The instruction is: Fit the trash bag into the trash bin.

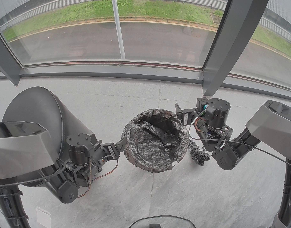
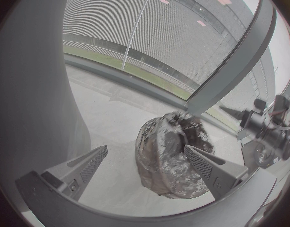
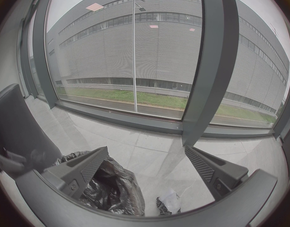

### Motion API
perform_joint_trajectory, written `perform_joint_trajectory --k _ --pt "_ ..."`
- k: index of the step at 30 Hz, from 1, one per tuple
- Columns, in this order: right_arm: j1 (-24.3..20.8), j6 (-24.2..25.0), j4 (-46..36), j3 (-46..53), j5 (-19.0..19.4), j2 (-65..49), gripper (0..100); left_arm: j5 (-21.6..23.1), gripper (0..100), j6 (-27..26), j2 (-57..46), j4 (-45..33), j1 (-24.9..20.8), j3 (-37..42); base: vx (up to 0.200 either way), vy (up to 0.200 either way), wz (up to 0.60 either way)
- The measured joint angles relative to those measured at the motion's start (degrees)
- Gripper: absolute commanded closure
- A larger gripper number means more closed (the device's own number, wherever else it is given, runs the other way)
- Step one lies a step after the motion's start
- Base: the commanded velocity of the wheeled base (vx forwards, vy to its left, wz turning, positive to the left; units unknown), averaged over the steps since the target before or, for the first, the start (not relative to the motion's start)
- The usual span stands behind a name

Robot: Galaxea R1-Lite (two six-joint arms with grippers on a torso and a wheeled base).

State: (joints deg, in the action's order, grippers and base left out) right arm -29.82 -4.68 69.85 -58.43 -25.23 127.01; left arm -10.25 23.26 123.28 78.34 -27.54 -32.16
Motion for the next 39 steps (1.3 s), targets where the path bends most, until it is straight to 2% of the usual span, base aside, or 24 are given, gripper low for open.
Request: perform_joint_trajectory --k 6,12,20,26,29,32,36,39 --pt "1.82 1.21 2.43 2.26 -0.11 2.04 0 0.02 0 0.2 -9.29 -3.78 -0.88 1.82 0.0 0.0 0.0" --pt "4.49 1.67 4.0 3.8 -2.16 5.07 0 0.22 0 -0.46 -16.04 -7.25 -0.9 2.62 0.0 0.0 0.0" --pt "5.02 1.89 4.13 4.39 -2.27 6.8 0 6.78 0 0.52 -19.32 -7.51 -3.3 2.97 0.0 0.0 0.0" --pt "5.05 1.93 5.11 4.41 -2.33 7.57 0 13.09 0 5.42 -17.36 -8.02 -4.44 1.55 0.0 0.0 0.0" --pt "5.1 2.0 5.44 4.35 -2.35 7.8 0 15.75 0 8.0 -15.18 -10.62 -5.07 -0.78 0.0 0.0 0.0" --pt "5.16 2.04 5.55 4.3 -2.35 8.0 0 18.16 0 12.42 -13.31 -12.46 -5.81 -3.28 0.0 0.0 0.0" --pt "5.21 2.11 5.66 4.3 -2.35 8.29 0 24.67 0 21.47 -11.72 -13.28 -6.52 -6.12 0.0 0.0 0.0" --pt "5.21 2.15 5.83 4.3 -2.35 8.48 0 27.36 0 25.45 -10.63 -13.63 -6.77 -8.98 0.0 0.0 0.0"
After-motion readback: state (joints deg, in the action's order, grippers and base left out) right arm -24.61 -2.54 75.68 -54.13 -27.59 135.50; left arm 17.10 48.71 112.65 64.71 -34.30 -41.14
